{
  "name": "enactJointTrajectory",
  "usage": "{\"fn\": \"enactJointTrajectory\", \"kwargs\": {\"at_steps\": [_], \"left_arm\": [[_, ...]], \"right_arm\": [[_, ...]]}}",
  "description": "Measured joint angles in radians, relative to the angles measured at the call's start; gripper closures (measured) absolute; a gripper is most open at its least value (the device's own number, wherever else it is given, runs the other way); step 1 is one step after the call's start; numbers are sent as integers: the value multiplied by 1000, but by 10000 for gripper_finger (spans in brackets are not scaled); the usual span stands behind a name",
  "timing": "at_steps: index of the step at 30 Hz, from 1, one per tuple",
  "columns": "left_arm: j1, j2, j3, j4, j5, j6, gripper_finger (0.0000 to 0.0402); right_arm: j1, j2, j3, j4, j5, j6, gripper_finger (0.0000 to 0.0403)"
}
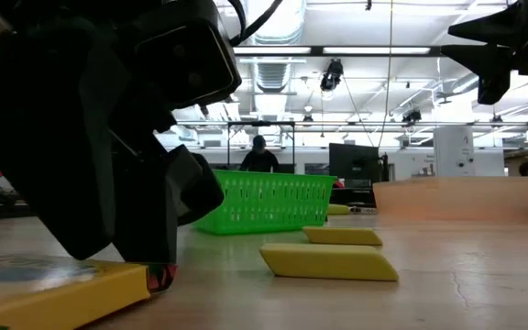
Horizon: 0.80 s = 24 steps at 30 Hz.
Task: Pick & Place School Supplies
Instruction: Stack the bottom yellow crayon box on the yellow crayon box in the black bin
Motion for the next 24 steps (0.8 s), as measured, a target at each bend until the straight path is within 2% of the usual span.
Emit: {"fn": "enactJointTrajectory", "kwargs": {"at_steps": [13,24], "left_arm": [[-1,1,-4,2,1,0,242],[0,1,-10,-3,-3,13,324]], "right_arm": [[0,0,0,0,0,0,255],[0,0,0,0,0,0,255]]}}
